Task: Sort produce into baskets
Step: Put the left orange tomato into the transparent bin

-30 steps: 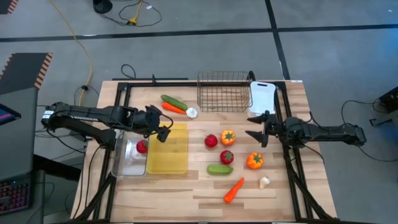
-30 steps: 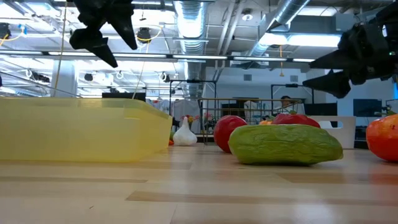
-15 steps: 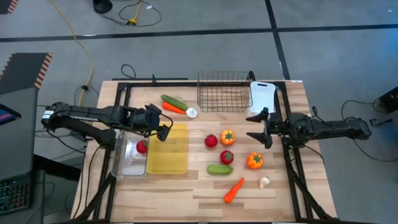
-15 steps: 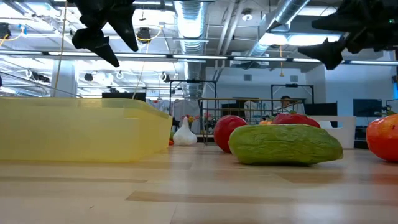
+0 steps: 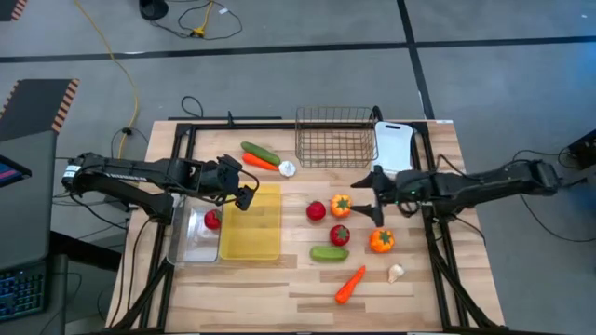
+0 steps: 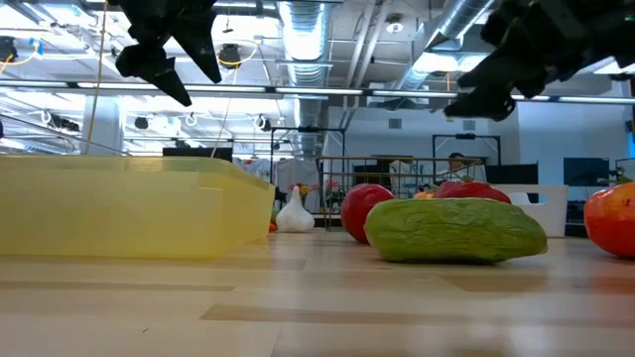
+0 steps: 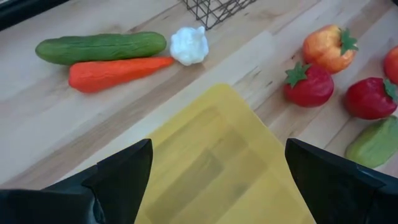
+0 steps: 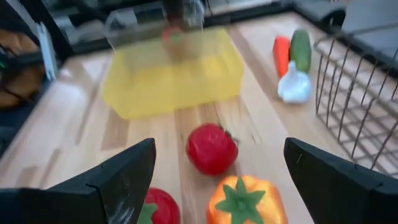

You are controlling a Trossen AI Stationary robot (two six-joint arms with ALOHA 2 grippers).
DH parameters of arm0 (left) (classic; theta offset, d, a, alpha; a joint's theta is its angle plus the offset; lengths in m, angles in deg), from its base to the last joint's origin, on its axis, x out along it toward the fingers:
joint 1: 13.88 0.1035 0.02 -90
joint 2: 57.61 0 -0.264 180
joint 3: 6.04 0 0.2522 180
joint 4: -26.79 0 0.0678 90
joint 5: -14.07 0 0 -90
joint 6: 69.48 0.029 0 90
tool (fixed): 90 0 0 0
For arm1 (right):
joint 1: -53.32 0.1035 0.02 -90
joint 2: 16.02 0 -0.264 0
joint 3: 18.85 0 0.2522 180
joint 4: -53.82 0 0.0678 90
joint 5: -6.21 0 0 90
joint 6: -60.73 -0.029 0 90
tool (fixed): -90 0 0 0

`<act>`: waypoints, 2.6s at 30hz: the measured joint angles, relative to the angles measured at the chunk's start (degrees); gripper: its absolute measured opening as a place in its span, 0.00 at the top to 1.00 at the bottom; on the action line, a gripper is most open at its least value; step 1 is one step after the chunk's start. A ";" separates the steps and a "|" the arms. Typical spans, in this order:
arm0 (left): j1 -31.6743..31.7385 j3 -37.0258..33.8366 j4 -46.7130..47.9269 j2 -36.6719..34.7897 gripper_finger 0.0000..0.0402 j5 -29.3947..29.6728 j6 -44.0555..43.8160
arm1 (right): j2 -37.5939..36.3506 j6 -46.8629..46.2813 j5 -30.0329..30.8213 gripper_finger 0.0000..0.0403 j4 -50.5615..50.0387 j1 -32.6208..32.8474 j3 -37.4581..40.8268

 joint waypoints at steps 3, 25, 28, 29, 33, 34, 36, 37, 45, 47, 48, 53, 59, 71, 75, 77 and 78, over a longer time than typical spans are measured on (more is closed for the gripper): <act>-0.01 0.00 0.00 0.00 0.12 0.07 0.99 | 4.71 -0.02 0.04 0.05 -0.86 0.00 -1.41; 0.01 0.00 -0.04 0.02 0.12 2.54 2.03 | 27.62 -0.21 4.42 0.05 -0.04 -0.17 -4.33; 0.01 0.00 -0.04 0.02 0.12 2.60 2.03 | 29.27 -0.19 4.81 0.05 0.62 -0.17 -4.42; 0.01 0.00 -0.04 0.02 0.12 2.60 2.03 | 29.62 -0.19 4.85 0.05 0.83 -0.17 -4.42; 0.01 0.00 -0.09 0.02 0.12 2.60 2.03 | 31.36 -0.20 4.84 0.08 1.93 -0.17 -4.44; 0.01 0.00 -0.09 0.02 0.12 2.60 2.03 | 31.78 -0.20 4.85 0.08 1.94 -0.17 -4.46; -0.01 0.00 -0.09 0.02 0.12 2.59 2.03 | 32.19 -0.21 4.76 0.10 1.84 -0.17 -4.46; 0.01 0.00 -0.09 0.02 0.12 2.58 2.03 | 32.22 -0.21 4.69 0.11 1.80 -0.17 -4.46; 0.00 0.00 -0.14 0.02 0.12 2.63 2.03 | 30.38 -0.24 4.21 0.18 1.10 -0.17 -4.29; 0.01 0.00 -0.18 0.02 0.12 2.67 2.03 | 30.21 -0.24 4.19 0.19 1.08 -0.17 -4.25; 0.01 0.00 -0.20 0.02 0.12 2.67 2.03 | 30.21 -0.23 4.19 0.19 1.08 -0.17 -4.24; 0.01 0.00 -0.22 0.02 0.12 2.86 2.03 | 30.24 -0.24 4.17 0.19 1.08 -0.17 -4.24; 0.01 0.00 -1.15 0.02 0.12 3.05 3.77 | 30.32 -0.21 3.87 0.20 0.43 -0.17 -5.71; 0.01 0.00 -1.31 0.02 0.12 3.28 4.39 | 30.41 0.88 3.40 0.20 -5.11 -0.17 -9.84; -0.01 0.00 -1.67 0.02 0.12 4.00 5.76 | 30.41 1.08 3.47 0.20 -6.12 -0.17 -11.19; -0.01 0.00 -1.81 0.02 0.12 4.45 6.63 | 30.39 1.16 3.54 0.20 -6.69 -0.17 -12.04; -0.01 0.00 -2.11 0.02 0.12 4.44 7.00 | 30.39 1.28 3.63 0.20 -6.95 -0.17 -12.50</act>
